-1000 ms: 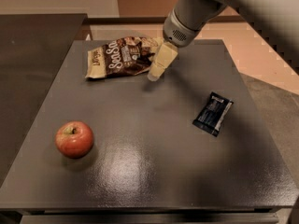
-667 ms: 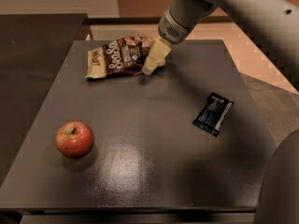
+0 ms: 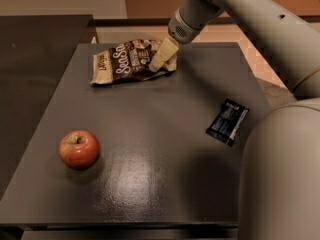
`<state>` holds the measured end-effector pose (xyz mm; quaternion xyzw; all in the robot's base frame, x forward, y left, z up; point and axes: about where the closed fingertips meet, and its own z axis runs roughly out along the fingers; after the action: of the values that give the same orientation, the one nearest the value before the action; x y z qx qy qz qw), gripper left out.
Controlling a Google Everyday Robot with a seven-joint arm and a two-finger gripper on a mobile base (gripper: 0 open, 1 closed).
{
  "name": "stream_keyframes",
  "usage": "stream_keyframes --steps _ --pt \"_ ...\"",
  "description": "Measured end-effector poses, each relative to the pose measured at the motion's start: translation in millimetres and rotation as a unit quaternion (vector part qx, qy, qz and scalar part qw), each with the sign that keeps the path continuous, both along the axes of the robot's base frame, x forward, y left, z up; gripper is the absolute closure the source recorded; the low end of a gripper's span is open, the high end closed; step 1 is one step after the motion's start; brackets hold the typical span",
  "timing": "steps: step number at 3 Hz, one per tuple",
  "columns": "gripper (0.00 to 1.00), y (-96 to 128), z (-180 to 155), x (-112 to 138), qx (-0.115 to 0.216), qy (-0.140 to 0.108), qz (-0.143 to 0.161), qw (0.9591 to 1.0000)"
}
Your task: Pick brown chip bag
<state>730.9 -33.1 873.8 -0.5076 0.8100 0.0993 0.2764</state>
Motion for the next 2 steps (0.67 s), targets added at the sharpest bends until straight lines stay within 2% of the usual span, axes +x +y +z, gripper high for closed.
stream_keyframes --steps 2 --pt "0.0 0.7 -21.9 23.0 0.002 0.008 -0.013 0.9999"
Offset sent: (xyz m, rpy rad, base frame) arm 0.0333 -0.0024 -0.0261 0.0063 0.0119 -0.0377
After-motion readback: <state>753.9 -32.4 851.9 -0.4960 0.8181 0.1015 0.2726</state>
